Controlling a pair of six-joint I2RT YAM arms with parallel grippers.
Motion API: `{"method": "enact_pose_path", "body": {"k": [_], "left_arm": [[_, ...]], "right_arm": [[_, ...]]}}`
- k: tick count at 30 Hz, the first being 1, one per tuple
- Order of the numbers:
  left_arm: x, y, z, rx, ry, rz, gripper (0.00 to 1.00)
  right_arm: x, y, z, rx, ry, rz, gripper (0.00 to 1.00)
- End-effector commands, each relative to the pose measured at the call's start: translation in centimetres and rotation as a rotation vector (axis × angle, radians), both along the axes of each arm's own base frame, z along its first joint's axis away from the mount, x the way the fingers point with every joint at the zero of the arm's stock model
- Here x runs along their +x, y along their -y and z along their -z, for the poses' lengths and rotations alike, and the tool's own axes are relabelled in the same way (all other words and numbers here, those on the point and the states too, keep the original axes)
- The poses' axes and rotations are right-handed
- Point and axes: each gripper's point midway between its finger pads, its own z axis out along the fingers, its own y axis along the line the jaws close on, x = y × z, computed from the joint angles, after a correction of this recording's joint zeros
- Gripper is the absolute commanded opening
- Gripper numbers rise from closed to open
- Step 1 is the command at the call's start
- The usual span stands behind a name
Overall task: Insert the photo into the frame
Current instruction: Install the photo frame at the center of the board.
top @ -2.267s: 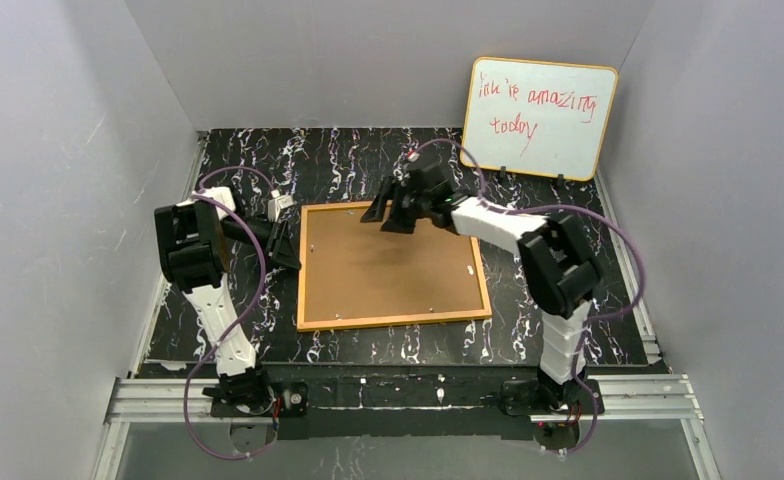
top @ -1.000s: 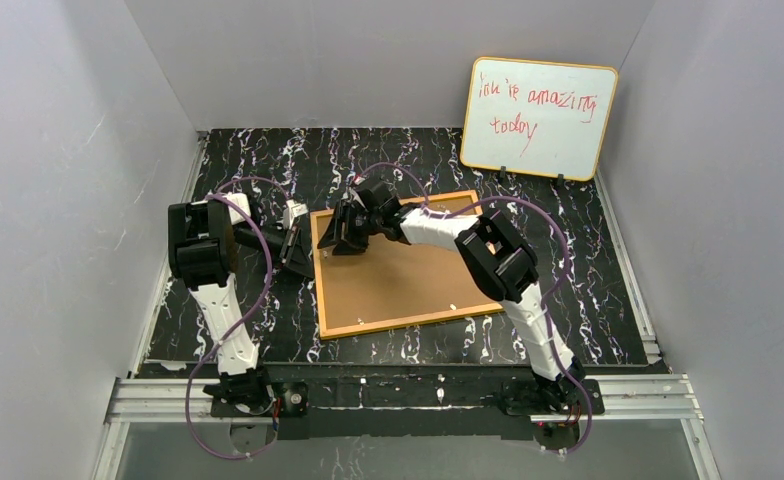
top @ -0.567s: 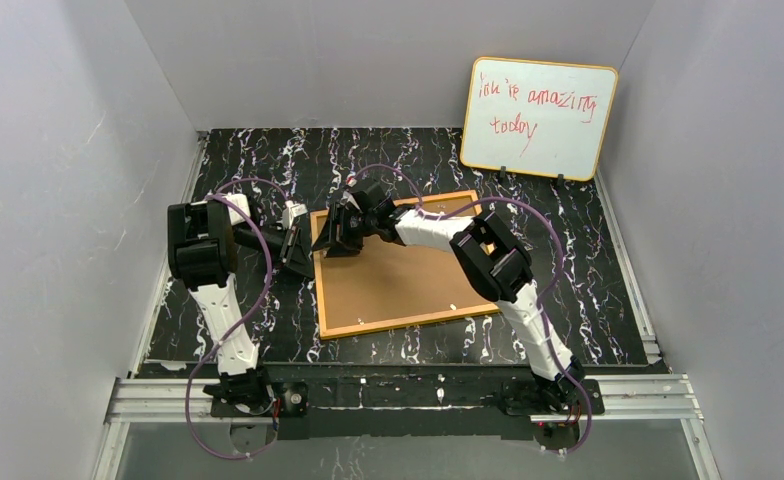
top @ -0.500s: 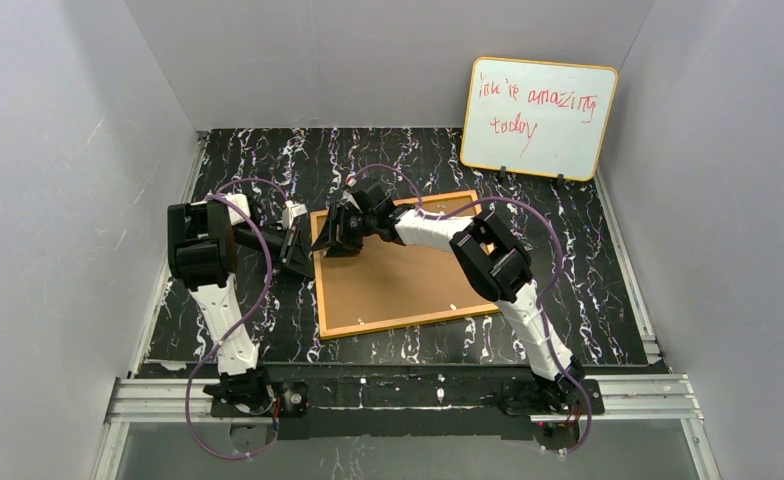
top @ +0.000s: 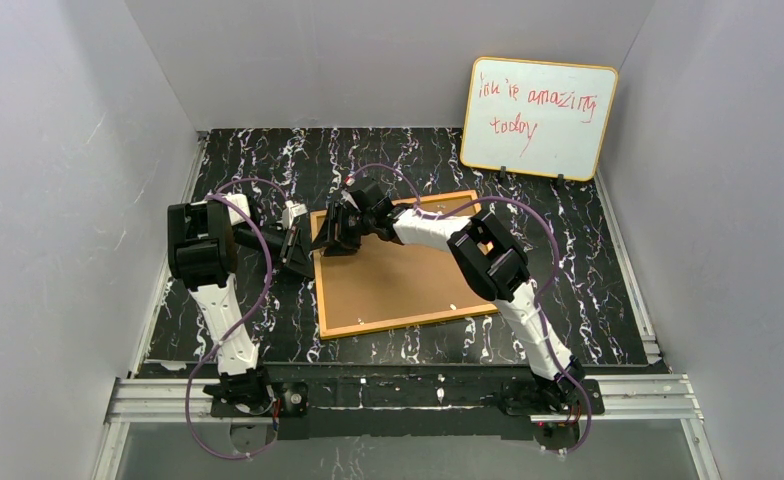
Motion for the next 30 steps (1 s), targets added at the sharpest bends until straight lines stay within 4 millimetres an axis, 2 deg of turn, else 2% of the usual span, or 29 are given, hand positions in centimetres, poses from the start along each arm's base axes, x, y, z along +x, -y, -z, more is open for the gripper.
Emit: {"method": "enact_pose_path", "body": {"k": [1, 18, 30], "left_arm": [[0.39, -0.58, 0.67, 0.050, 0.072, 0.032, 0.15], [0.41, -0.71, 0.79, 0.058, 0.077, 0.038, 0.15], [0.41, -0.61, 0.76, 0.053, 0.079, 0.036, 0.15]], "right_arm": [[0.35, -0.21, 1.67, -0.033, -0.007, 0.018, 0.57], [0.73, -0.43, 1.69, -0.029, -0.016, 0.042, 0.56], [1.05, -0.37, 2.41, -0.041, -0.069, 0.152, 0.56]]}}
